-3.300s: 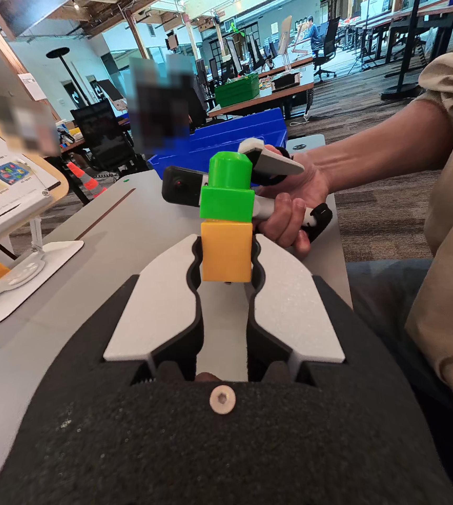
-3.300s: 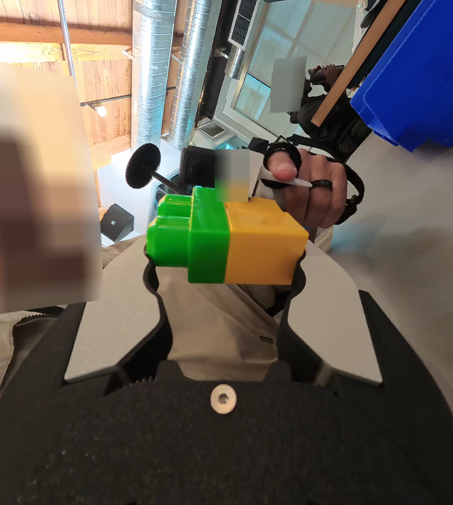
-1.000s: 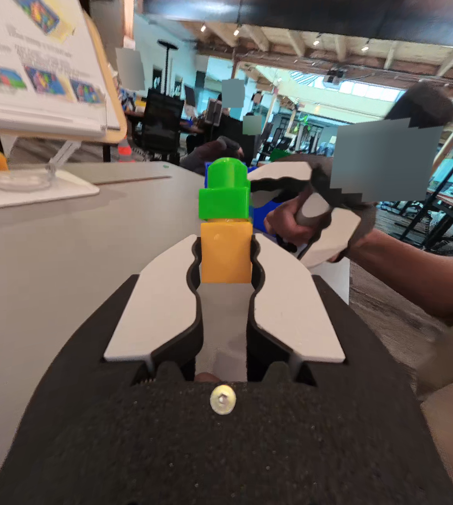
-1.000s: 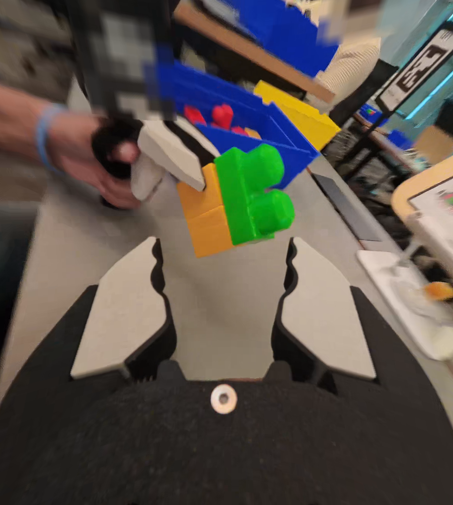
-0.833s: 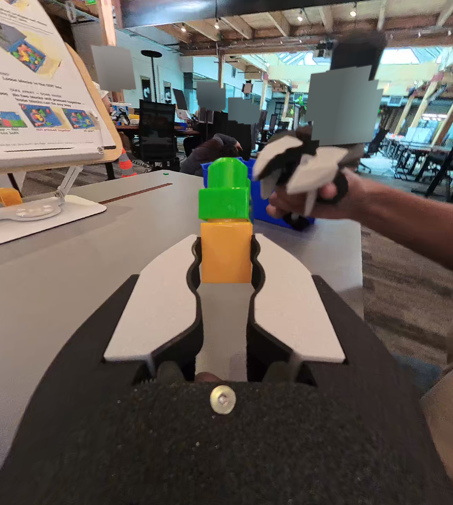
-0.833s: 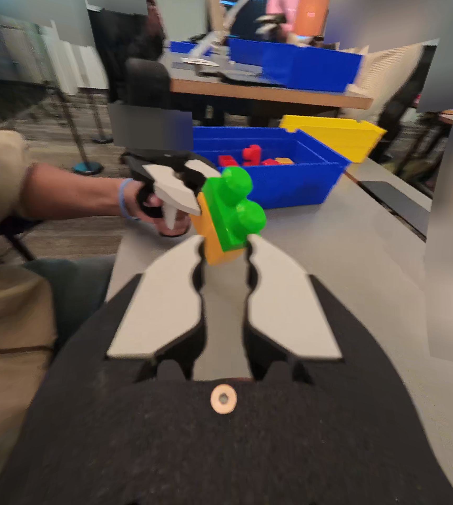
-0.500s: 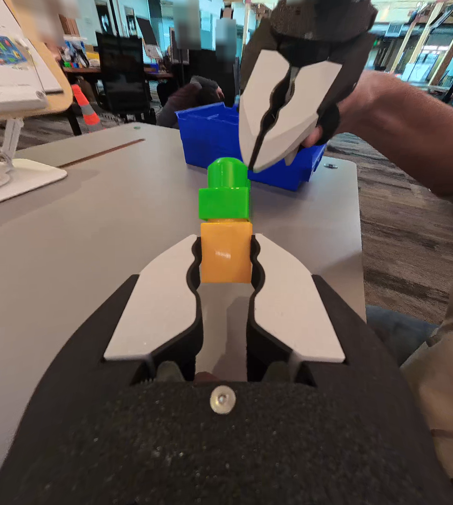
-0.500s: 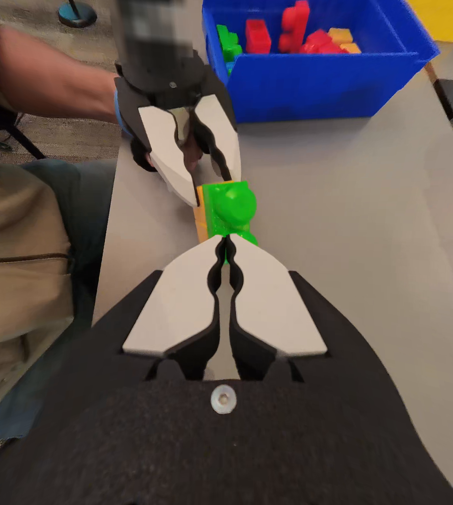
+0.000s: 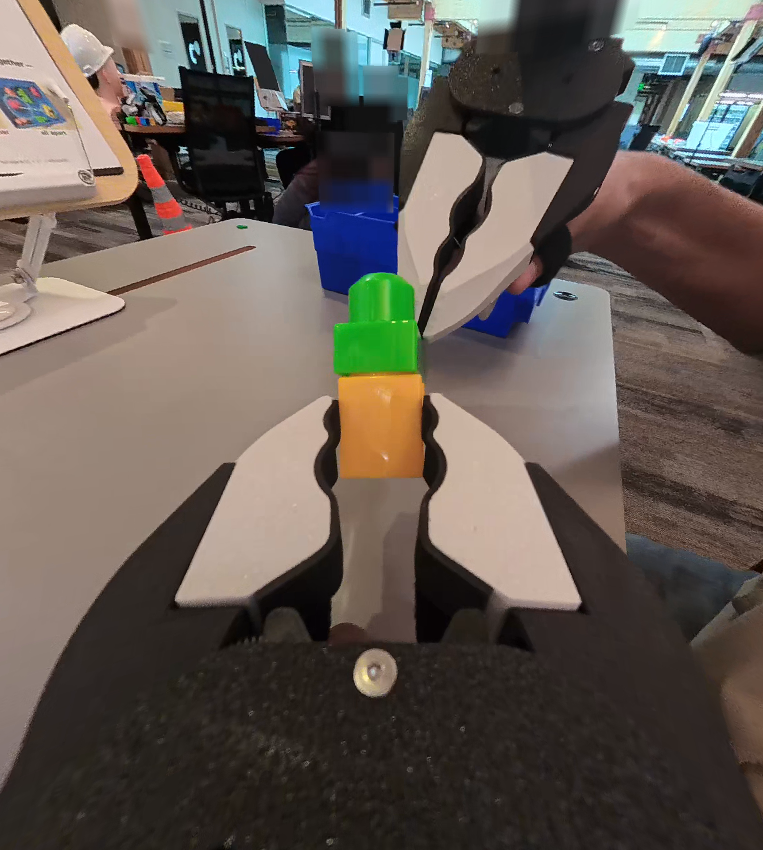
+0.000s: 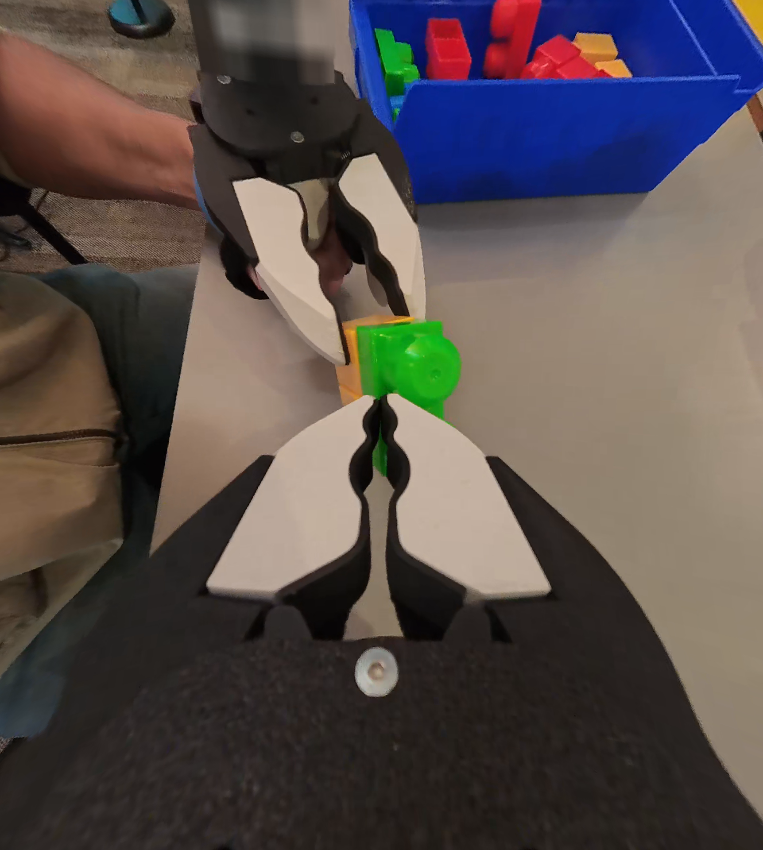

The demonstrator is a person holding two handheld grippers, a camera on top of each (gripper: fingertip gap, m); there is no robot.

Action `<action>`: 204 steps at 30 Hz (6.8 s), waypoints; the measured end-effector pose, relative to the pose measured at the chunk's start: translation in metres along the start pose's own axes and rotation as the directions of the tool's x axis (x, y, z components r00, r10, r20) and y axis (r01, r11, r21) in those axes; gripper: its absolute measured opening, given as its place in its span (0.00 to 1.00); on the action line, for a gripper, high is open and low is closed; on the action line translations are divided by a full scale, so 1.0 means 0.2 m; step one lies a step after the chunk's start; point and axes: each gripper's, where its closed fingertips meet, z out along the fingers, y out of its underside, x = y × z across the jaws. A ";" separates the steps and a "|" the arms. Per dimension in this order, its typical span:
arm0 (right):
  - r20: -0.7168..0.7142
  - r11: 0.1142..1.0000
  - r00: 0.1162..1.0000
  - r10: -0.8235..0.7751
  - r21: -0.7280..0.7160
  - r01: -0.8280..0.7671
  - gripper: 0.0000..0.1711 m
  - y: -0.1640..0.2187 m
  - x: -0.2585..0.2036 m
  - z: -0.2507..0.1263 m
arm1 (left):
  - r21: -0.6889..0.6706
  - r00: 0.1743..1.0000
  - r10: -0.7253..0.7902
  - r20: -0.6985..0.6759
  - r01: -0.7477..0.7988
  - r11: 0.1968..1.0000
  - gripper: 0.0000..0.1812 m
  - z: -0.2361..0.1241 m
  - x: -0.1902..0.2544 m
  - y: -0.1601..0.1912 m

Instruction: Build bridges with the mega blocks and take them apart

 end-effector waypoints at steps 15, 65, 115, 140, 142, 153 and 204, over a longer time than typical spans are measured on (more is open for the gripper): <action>0.059 0.840 0.960 0.273 0.471 -0.268 0.25 -0.08 0.00 -0.14 | 0.223 0.993 -0.066 -0.094 0.086 0.971 0.19 -0.15 0.01 -0.20; -0.340 0.899 0.889 0.307 0.410 -0.153 0.23 0.18 -0.25 -0.22 | -0.115 0.926 0.014 0.377 0.032 0.993 0.08 -0.27 -0.06 0.09; -0.800 0.632 0.137 0.584 0.342 -0.696 0.25 1.67 0.88 -1.20 | -0.171 0.926 0.204 0.318 -0.156 0.973 0.13 -0.17 0.10 0.10; -0.941 0.882 -0.012 0.338 0.321 -0.345 0.54 0.97 0.64 -1.66 | -0.134 0.908 0.029 0.418 0.030 0.991 0.22 -0.23 -0.01 0.09; -0.941 0.911 -0.007 0.340 0.331 -0.245 0.54 0.79 0.54 -1.65 | -0.126 0.895 0.031 0.446 0.028 0.992 0.23 -0.25 -0.04 0.08; -0.771 0.871 0.442 0.459 0.488 -0.055 0.40 0.25 0.07 -0.76 | -0.044 0.789 -0.044 0.613 0.090 0.995 0.29 -0.44 -0.13 0.10; -0.652 0.845 0.544 0.528 0.463 -0.267 0.44 0.49 0.05 -0.30 | -0.807 0.716 0.548 0.432 0.035 0.590 0.33 -1.31 -1.12 0.01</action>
